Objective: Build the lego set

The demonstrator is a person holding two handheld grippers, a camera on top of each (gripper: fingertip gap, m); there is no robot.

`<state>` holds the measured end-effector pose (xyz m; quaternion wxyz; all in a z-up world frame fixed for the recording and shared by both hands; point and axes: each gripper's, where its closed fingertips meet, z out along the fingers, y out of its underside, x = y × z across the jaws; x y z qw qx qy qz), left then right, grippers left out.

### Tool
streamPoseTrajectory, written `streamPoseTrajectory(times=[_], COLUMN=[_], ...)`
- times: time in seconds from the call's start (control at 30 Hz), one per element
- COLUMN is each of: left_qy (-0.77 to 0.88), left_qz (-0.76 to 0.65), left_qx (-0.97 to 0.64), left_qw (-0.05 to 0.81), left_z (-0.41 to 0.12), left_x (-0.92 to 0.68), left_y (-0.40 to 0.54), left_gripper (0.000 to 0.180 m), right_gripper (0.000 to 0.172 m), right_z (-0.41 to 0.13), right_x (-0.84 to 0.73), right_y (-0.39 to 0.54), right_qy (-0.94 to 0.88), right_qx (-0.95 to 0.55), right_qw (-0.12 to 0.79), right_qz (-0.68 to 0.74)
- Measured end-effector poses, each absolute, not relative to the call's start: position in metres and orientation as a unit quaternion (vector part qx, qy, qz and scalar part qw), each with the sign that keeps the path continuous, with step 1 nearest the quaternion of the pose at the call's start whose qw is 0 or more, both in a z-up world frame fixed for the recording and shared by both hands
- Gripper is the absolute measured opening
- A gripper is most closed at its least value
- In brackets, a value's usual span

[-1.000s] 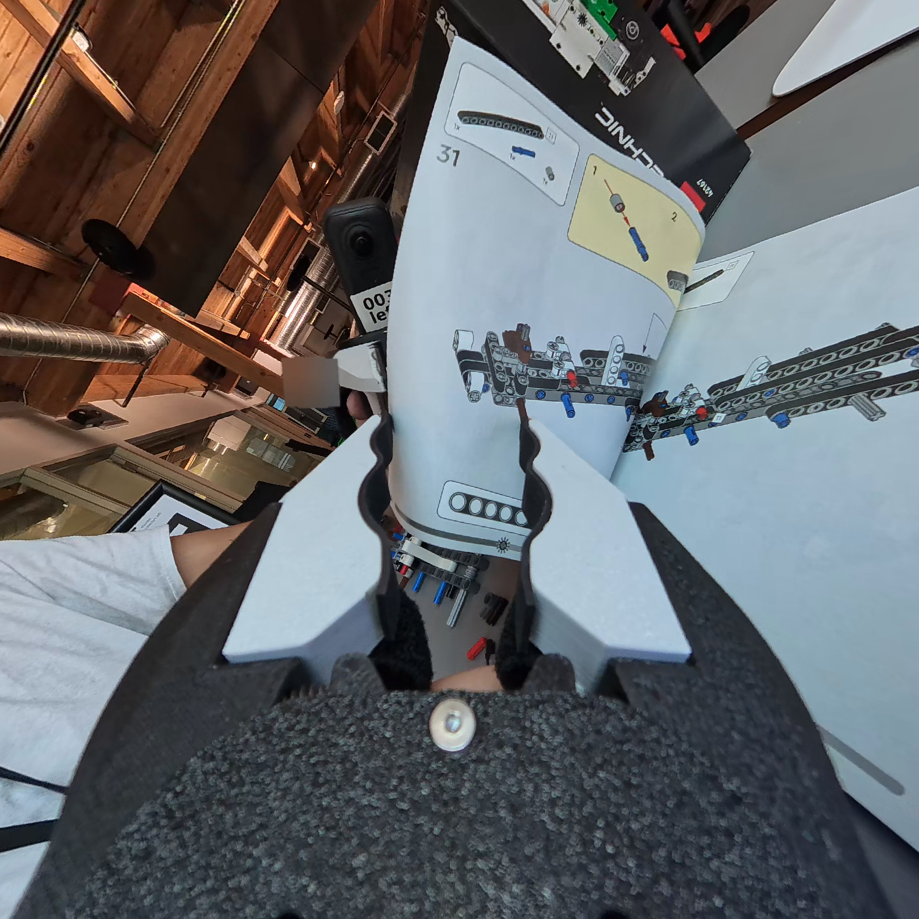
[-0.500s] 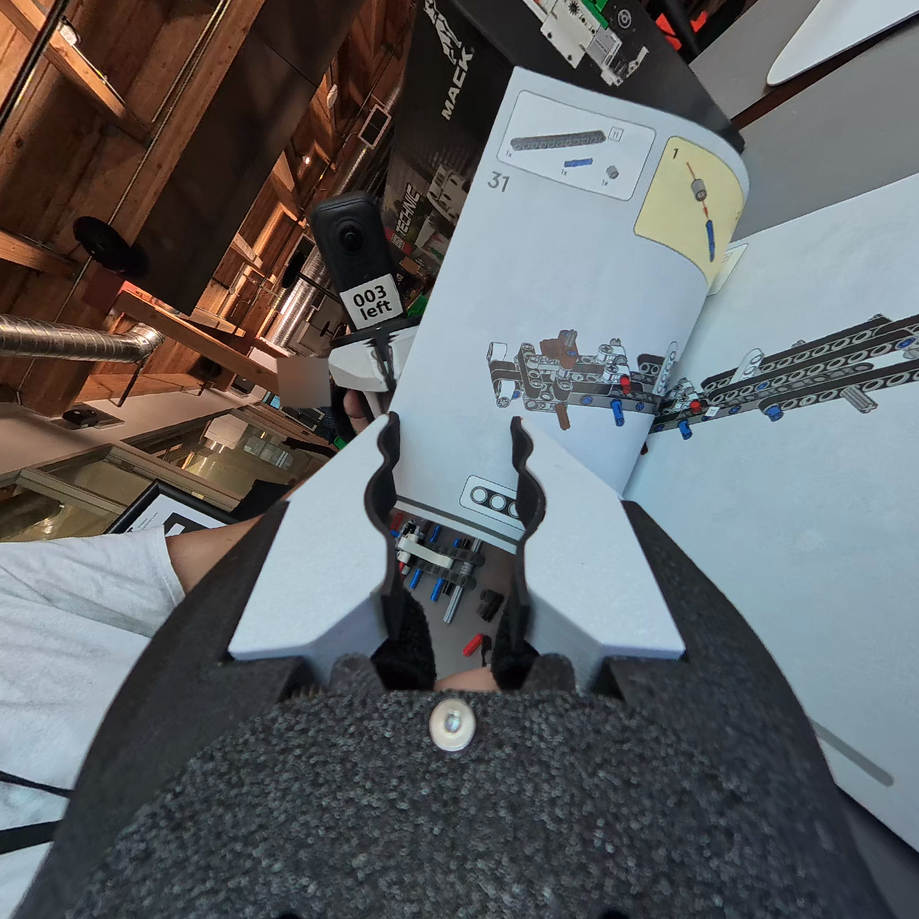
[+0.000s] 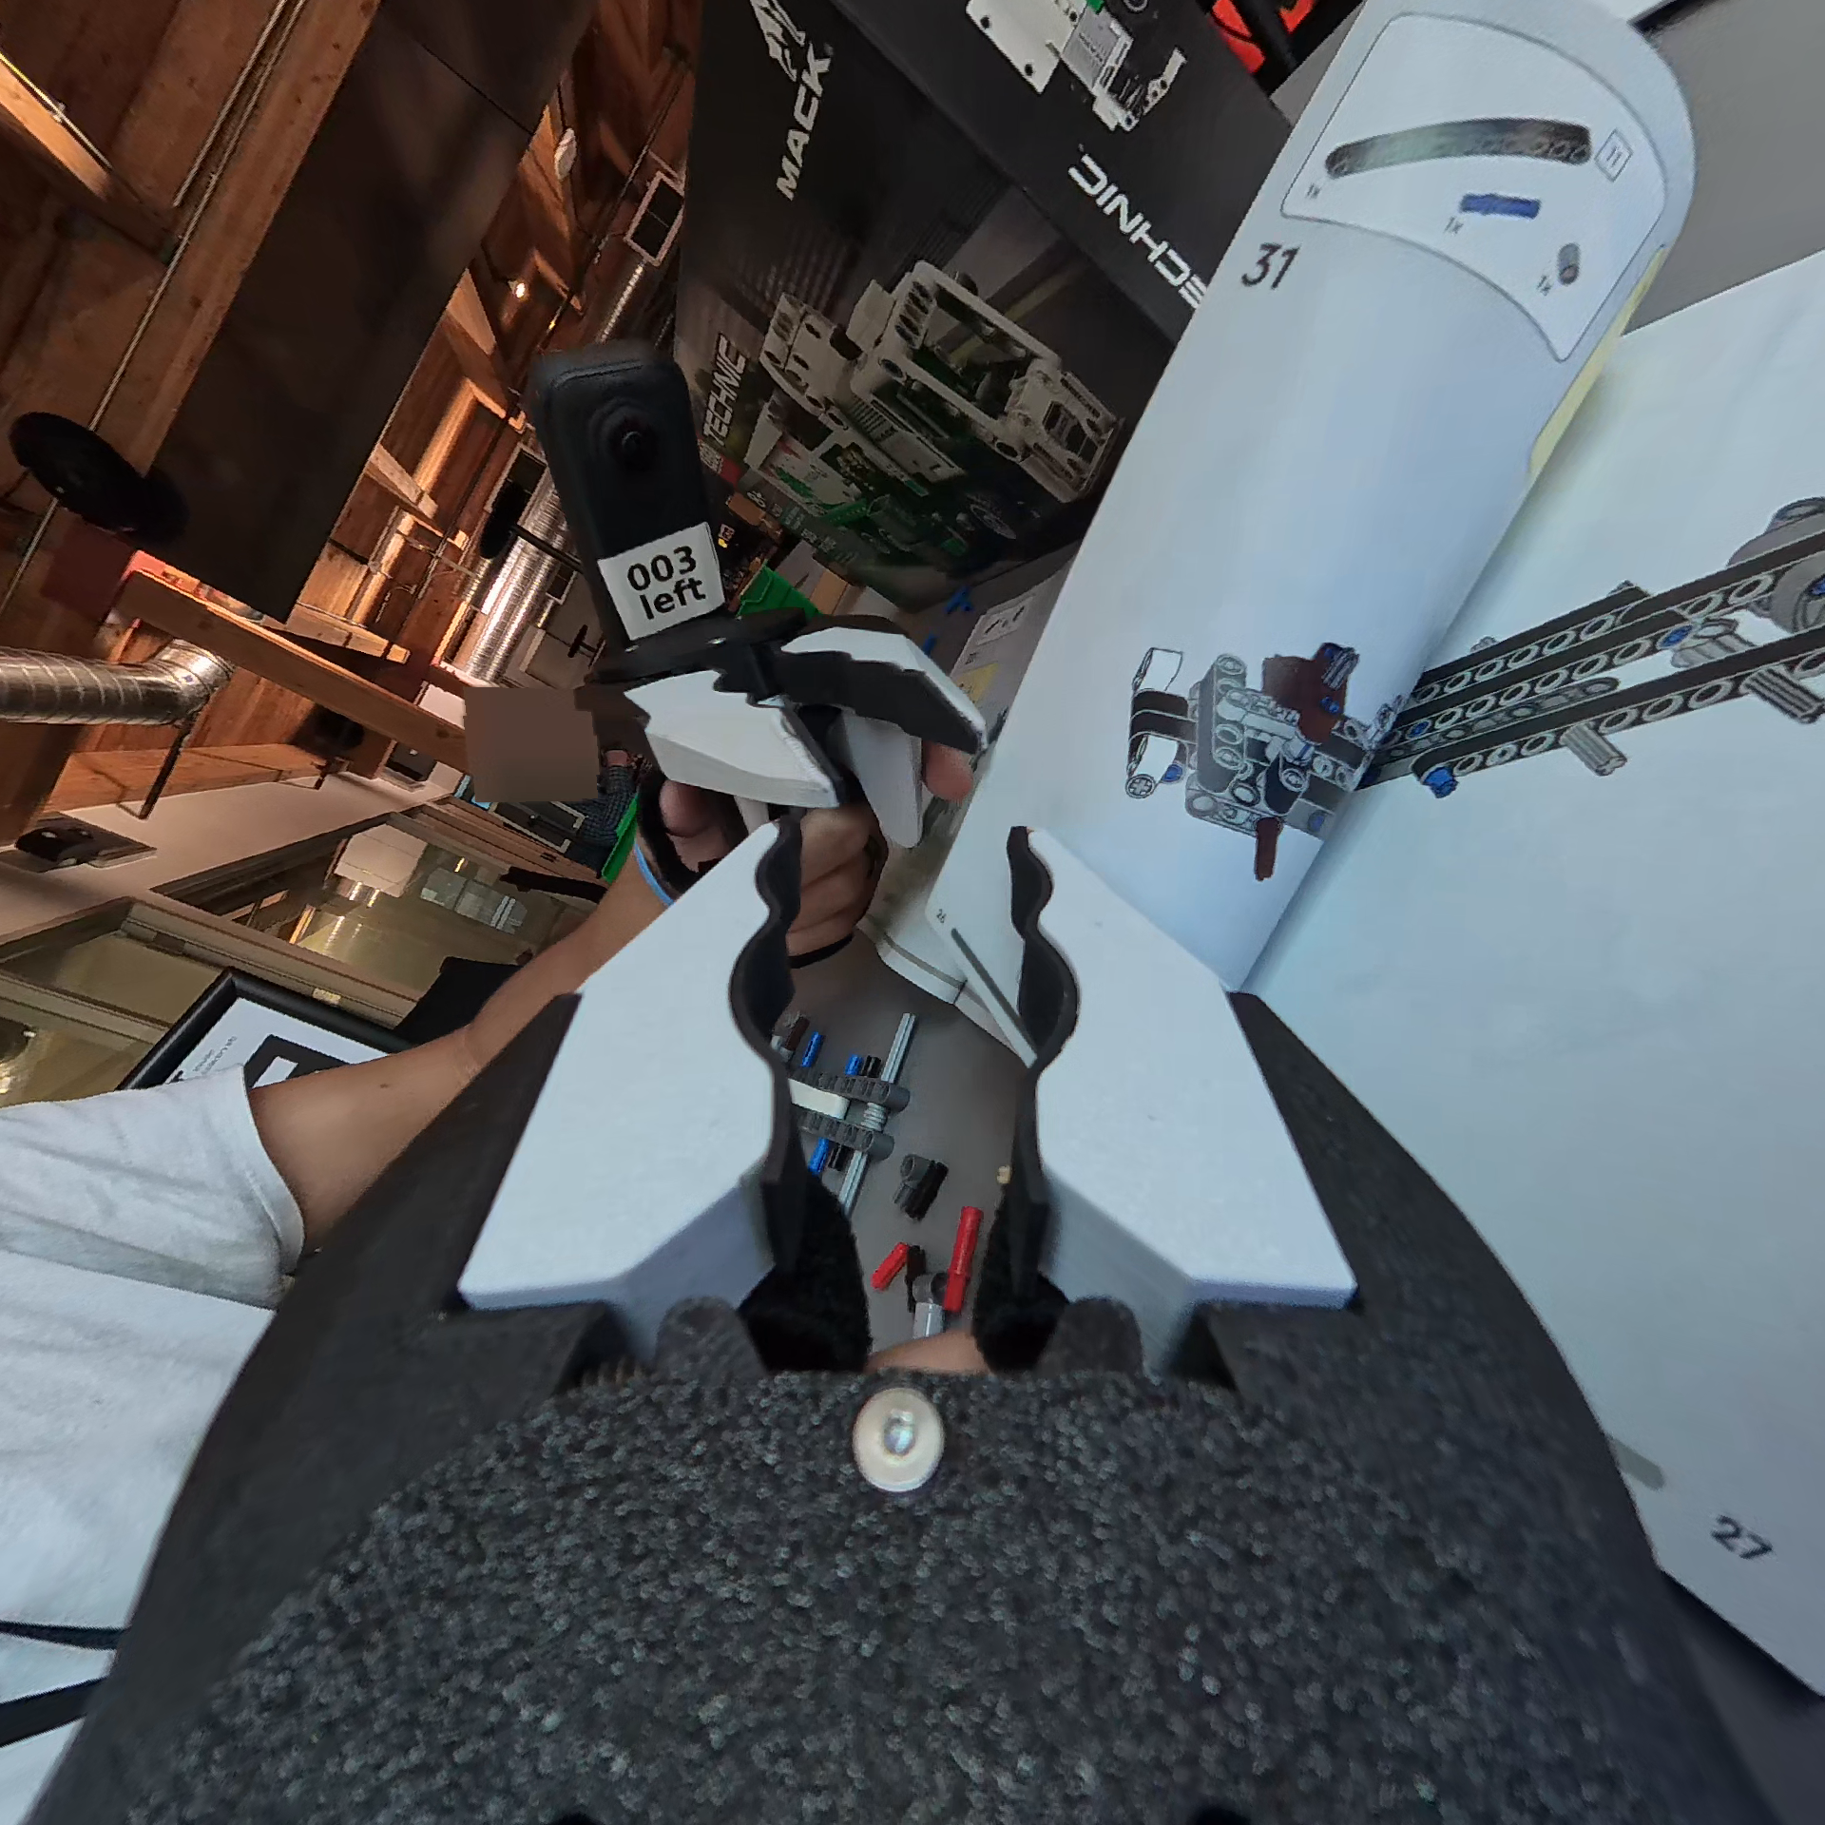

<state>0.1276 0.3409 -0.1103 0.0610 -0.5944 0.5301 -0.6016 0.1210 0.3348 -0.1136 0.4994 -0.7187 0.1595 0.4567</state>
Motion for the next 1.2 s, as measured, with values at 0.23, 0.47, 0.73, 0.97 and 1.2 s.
streamPoseTrajectory(times=[0.23, 0.47, 0.73, 0.97, 1.2], left_qy=[0.555, 0.547, 0.541, 0.542, 0.538], left_qz=[-0.557, -0.555, -0.573, -0.574, -0.580], left_qx=[-0.612, -0.622, -0.615, -0.613, -0.612], left_qw=[0.083, 0.070, 0.034, 0.025, 0.022], left_z=[-0.124, -0.130, -0.131, -0.133, -0.133], left_x=[0.129, 0.119, 0.113, 0.112, 0.115], left_y=[0.347, 0.354, 0.348, 0.344, 0.343], left_gripper=[0.027, 0.021, 0.004, 0.006, 0.000], right_gripper=[0.040, 0.039, 0.038, 0.037, 0.038], right_z=[-0.117, -0.116, -0.115, -0.115, -0.115], right_x=[0.122, 0.121, 0.120, 0.120, 0.120], right_y=[0.334, 0.334, 0.334, 0.334, 0.334], right_qy=[0.162, 0.162, 0.162, 0.161, 0.161], right_qx=[-0.725, -0.724, -0.721, -0.719, -0.720], right_qw=[0.496, 0.493, 0.493, 0.492, 0.491], right_qz=[0.450, 0.454, 0.460, 0.463, 0.464])
